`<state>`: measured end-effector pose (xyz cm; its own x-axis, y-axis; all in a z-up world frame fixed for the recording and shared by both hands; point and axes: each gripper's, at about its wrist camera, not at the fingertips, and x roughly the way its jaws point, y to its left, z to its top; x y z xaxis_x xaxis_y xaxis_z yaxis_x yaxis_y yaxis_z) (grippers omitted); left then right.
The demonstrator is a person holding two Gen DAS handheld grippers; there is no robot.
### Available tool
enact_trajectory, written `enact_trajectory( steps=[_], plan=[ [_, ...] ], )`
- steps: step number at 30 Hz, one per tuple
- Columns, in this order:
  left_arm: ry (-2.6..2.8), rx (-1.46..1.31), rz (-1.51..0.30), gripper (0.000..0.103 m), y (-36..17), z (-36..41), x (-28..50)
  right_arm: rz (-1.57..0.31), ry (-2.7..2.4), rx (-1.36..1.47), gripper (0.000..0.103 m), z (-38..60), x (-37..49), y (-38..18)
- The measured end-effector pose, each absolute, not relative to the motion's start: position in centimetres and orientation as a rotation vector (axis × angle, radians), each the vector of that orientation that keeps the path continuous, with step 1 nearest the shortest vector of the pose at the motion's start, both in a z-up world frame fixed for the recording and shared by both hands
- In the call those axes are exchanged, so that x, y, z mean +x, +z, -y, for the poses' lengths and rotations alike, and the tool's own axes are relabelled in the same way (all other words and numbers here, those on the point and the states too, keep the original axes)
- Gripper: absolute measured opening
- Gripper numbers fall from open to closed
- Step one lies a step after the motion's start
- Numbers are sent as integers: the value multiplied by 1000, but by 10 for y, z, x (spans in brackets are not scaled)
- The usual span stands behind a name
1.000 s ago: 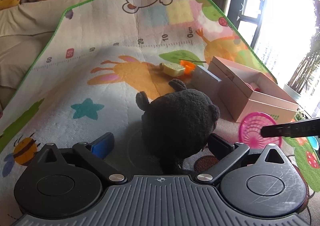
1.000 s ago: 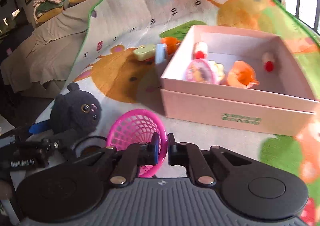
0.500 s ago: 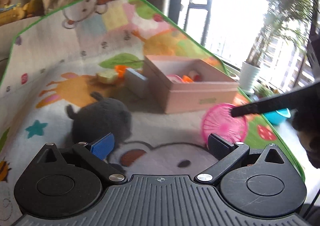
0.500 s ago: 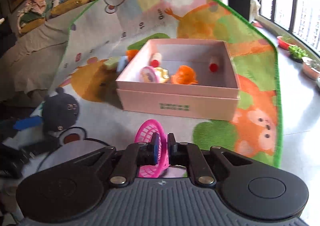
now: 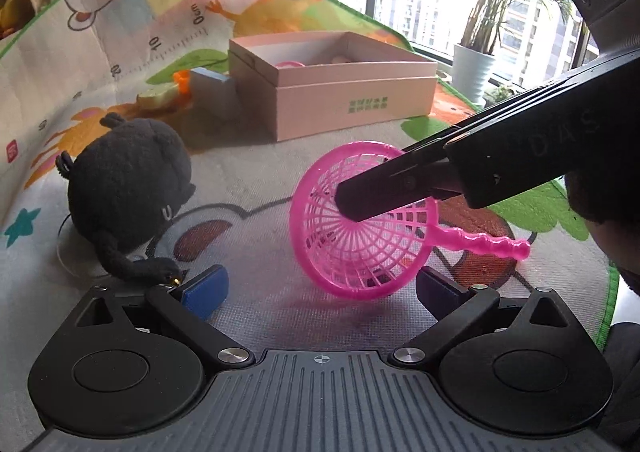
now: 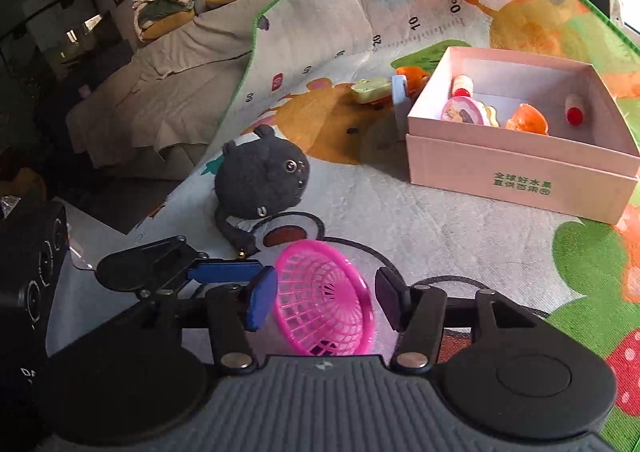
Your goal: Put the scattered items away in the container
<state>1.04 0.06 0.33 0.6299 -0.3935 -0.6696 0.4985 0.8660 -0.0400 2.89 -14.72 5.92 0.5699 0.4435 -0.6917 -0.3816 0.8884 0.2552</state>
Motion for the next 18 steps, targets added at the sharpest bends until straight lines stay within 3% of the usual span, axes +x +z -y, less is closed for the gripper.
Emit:
enact_trajectory(
  steps=[3,5,13,18],
  plan=[
    [-507,157,-729,102,5,-3,12,-862,425,77,17,155,36,50],
    [-506,151,-728,102,7,-5,12,-874,391,87,9,161,40,45],
    [-496,134,-725,102,11,-6,16,-767,217,68,6,207,43,69],
    [-499,119,-724,102,11,-5,20,-599,-44,-220,6,211,38,79]
  ],
)
